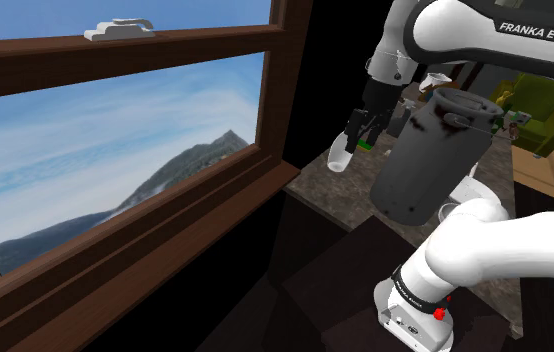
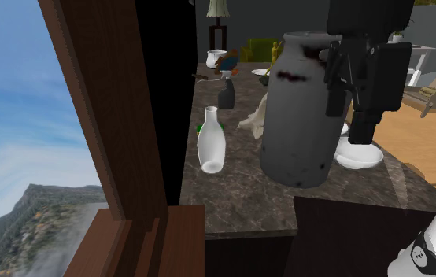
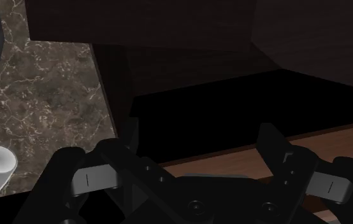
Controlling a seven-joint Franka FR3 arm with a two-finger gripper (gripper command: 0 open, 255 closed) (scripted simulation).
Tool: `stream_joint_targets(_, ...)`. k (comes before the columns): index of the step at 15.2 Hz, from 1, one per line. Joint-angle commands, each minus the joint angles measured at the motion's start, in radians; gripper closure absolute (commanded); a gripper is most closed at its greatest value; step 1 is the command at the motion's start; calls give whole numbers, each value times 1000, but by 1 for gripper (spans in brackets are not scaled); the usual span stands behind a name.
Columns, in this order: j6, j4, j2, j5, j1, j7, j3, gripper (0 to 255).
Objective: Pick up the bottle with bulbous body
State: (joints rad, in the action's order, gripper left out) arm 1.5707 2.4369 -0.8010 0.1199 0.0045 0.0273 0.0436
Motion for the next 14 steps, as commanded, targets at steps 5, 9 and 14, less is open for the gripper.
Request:
stream_joint_targets(5,84,8,70,-57,-34,-76,-61,0)
stream_joint_targets(9,168,-4,157,-105,-65,-148,-122,0)
stream_joint_targets(14,270,-45,285,-147,-97,-234,-195,0)
